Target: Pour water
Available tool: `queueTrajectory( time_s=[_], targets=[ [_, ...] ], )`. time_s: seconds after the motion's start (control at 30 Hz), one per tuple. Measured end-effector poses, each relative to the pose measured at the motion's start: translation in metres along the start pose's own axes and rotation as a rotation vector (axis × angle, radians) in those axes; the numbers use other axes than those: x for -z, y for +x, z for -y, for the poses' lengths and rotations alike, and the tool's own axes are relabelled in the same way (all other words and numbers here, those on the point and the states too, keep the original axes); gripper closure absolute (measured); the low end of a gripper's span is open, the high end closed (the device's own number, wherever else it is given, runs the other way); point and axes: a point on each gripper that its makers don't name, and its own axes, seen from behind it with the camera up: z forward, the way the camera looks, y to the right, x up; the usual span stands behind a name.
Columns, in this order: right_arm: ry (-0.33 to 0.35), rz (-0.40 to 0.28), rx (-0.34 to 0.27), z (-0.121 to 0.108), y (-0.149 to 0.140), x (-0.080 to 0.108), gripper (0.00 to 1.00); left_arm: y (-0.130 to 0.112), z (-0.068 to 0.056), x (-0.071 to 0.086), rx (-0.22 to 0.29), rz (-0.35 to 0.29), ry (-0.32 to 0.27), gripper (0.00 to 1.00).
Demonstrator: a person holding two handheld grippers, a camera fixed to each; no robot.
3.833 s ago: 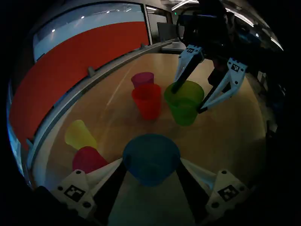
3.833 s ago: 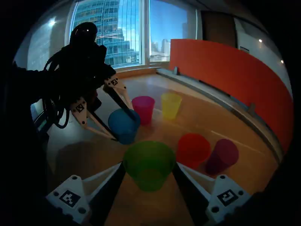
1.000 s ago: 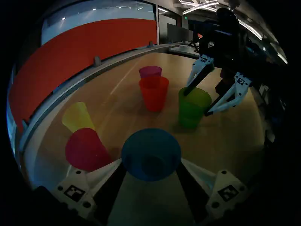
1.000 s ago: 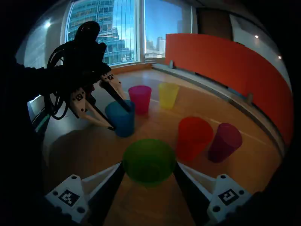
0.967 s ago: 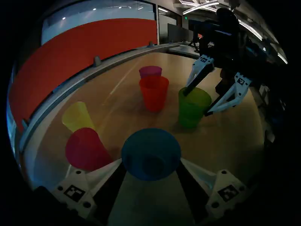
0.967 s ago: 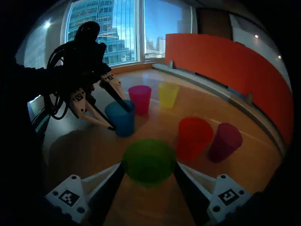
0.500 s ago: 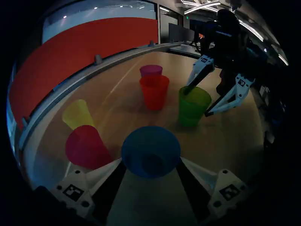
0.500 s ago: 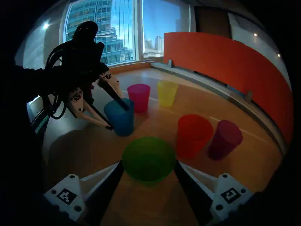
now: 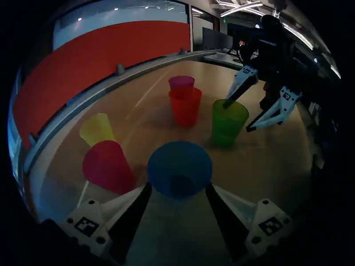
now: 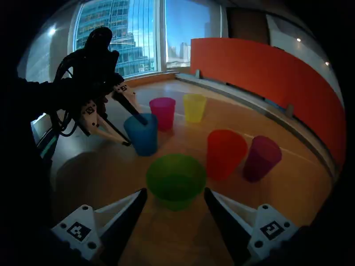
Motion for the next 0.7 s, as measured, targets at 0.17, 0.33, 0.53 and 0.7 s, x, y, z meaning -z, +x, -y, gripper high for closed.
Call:
queueTrajectory(
  time_s=[0.17, 0.33, 0.53, 0.7],
  targets=[
    [-0.019, -0.003, -0.008, -0.001, -0.004, 0.008, 0.00, -0.006, 0.003, 0.007, 0.012, -0.003, 0.023, 0.10],
    [-0.039, -0.009, -0.022, -0.001, -0.008, 0.017, 0.00, -0.013, 0.005, 0.017, 0.028, -0.006, 0.043, 0.10],
    [-0.066, -0.025, -0.040, -0.002, -0.010, 0.027, 0.00, -0.017, 0.006, 0.029, 0.049, -0.020, 0.072, 0.10],
    [-0.090, -0.045, -0.069, -0.004, -0.011, 0.035, 0.00, -0.020, 0.007, 0.038, 0.059, -0.033, 0.097, 0.10]
  ],
)
